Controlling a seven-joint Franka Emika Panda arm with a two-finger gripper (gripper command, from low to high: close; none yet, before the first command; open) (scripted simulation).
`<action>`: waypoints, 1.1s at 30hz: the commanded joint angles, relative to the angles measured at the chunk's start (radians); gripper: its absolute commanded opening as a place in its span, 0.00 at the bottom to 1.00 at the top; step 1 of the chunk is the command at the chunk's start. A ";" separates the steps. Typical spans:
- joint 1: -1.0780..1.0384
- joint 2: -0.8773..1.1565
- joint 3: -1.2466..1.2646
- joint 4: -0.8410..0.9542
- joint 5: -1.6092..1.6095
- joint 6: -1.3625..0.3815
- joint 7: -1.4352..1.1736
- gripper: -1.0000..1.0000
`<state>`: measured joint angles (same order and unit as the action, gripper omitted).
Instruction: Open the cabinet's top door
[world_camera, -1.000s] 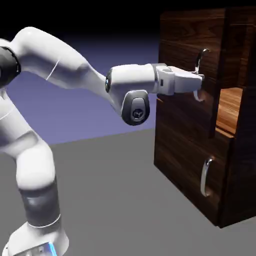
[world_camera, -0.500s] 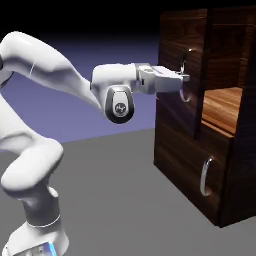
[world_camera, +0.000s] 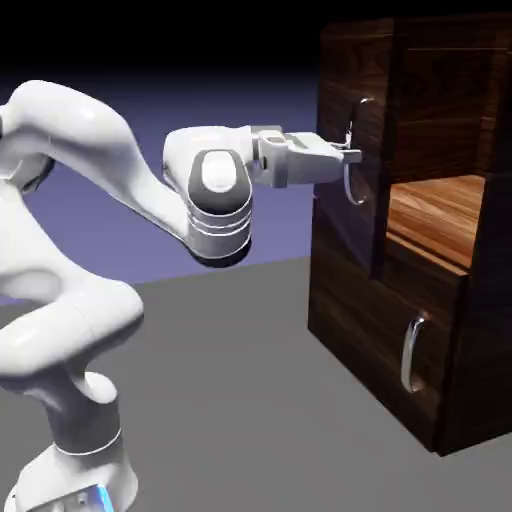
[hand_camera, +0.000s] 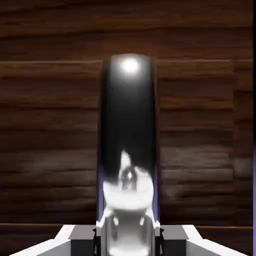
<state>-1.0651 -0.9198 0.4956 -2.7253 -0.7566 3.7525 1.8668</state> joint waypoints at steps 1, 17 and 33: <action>-0.024 -0.021 0.006 0.001 -0.030 0.014 0.043 0.00; 0.433 -0.376 -0.175 -0.136 -0.245 -0.578 0.229 0.00; 0.815 -0.632 0.051 -0.137 0.036 -1.274 0.128 0.00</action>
<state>-0.2501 -1.5516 0.5459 -2.8622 -0.7186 2.4795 1.9946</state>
